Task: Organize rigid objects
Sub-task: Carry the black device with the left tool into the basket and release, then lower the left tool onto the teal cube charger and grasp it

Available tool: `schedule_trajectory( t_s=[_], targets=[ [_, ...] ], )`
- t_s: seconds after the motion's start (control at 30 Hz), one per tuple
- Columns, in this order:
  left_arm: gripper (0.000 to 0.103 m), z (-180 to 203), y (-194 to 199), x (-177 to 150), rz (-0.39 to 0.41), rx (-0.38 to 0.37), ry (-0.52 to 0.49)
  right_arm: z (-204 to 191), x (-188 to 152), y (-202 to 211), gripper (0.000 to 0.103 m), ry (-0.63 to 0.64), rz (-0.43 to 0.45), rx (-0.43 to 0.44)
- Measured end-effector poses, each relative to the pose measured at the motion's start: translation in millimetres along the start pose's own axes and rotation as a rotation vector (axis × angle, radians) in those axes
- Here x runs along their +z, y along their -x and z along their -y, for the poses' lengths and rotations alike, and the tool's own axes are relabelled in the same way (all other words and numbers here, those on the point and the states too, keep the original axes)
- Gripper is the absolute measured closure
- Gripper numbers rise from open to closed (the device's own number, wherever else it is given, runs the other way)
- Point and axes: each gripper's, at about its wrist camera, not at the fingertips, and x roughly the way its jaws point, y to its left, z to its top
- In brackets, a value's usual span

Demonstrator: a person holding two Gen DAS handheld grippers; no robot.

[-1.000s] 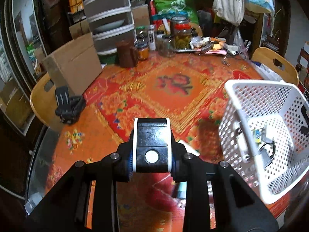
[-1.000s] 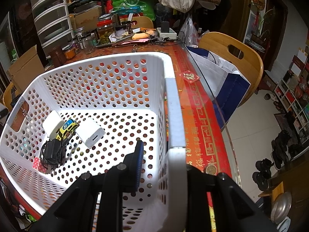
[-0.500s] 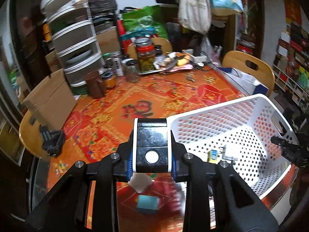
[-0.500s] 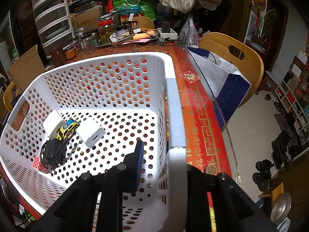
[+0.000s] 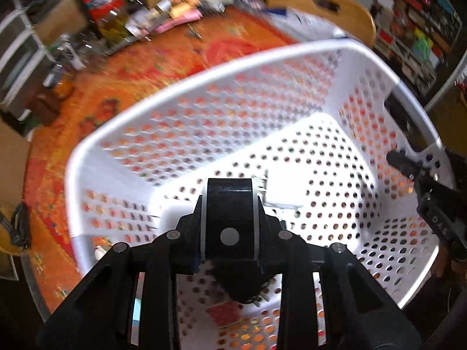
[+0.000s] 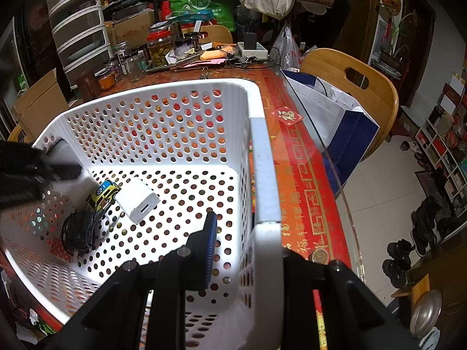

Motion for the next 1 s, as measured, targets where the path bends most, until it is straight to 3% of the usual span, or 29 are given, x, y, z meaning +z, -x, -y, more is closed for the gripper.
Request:
schedule_trajectory(
  t_s=[0.37, 0.43, 0.47, 0.53, 0.57, 0.67, 0.77, 0.87, 0.9, 1.0],
  targets=[
    [0.077, 15, -29, 0, -0.144, 0.002, -0.053, -1, 0, 0, 0.081, 0.003, 0.001, 0.005],
    [0.069, 18, -28, -1, -0.143, 0.006, -0.074, -1, 0, 0, 0.08, 0.003, 0.0, 0.005],
    [0.062, 20, -26, -1, -0.128, 0.015, -0.081, -1, 0, 0, 0.08, 0.003, 0.0, 0.004],
    [0.027, 20, -18, 0, -0.09, 0.036, -0.085, -1, -1, 0, 0.08, 0.005, -0.002, 0.003],
    [0.023, 19, -12, 1, -0.058, 0.04, -0.08, -1, -1, 0, 0.08, 0.004, -0.004, 0.005],
    [0.022, 8, 17, -7, 0.019, 0.032, -0.048, -1, -1, 0, 0.08, 0.004, -0.003, 0.005],
    [0.022, -15, 73, -30, 0.158, 0.011, -0.036, -2, -2, 0, 0.08, 0.006, -0.007, 0.003],
    [0.008, -56, 119, -66, 0.277, 0.038, 0.03, -1, -3, 1, 0.08, 0.007, -0.007, 0.005],
    [0.0, -72, 128, -79, 0.303, 0.047, 0.058, -1, -3, 1, 0.08, 0.008, -0.007, 0.007],
    [0.0, -120, 130, -124, 0.316, 0.082, 0.173, -1, -3, 1, 0.08, 0.01, -0.006, 0.008]
  ],
)
